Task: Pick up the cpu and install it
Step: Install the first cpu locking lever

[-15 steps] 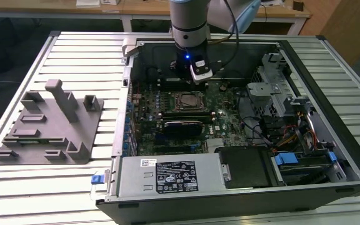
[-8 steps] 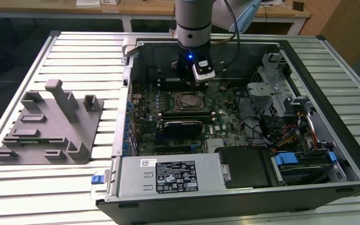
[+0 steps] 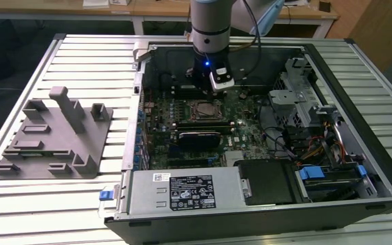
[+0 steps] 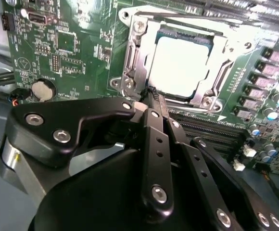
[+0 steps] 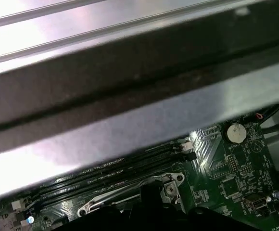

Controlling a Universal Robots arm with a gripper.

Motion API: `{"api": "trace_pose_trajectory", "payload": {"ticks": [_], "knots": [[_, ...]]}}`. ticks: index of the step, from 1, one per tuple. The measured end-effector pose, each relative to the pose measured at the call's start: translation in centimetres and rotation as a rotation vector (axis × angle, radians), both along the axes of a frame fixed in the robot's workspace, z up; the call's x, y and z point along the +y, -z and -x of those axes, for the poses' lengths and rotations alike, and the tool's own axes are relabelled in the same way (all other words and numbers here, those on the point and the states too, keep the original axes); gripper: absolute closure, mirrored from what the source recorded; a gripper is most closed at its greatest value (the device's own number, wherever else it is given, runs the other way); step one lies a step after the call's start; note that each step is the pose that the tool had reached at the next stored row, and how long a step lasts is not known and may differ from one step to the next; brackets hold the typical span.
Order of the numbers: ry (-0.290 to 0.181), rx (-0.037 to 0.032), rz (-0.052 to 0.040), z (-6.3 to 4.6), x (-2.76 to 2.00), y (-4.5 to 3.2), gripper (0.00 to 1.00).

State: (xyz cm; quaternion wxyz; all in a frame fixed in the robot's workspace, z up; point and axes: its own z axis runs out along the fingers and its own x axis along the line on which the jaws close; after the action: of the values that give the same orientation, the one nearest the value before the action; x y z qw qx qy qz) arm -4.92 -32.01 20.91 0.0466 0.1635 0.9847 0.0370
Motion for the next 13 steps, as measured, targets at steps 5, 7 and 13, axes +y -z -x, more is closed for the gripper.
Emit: {"api": "trace_pose_trajectory", "payload": {"ticks": [5,7,13], "knots": [[-0.002,0.0001,0.0013,0.0,-0.52,0.04,0.89],[-0.005,0.0000,0.0017,0.1,-0.71,0.07,0.89],[-0.017,0.0000,0.0020,0.2,-1.27,0.17,0.89]]}}
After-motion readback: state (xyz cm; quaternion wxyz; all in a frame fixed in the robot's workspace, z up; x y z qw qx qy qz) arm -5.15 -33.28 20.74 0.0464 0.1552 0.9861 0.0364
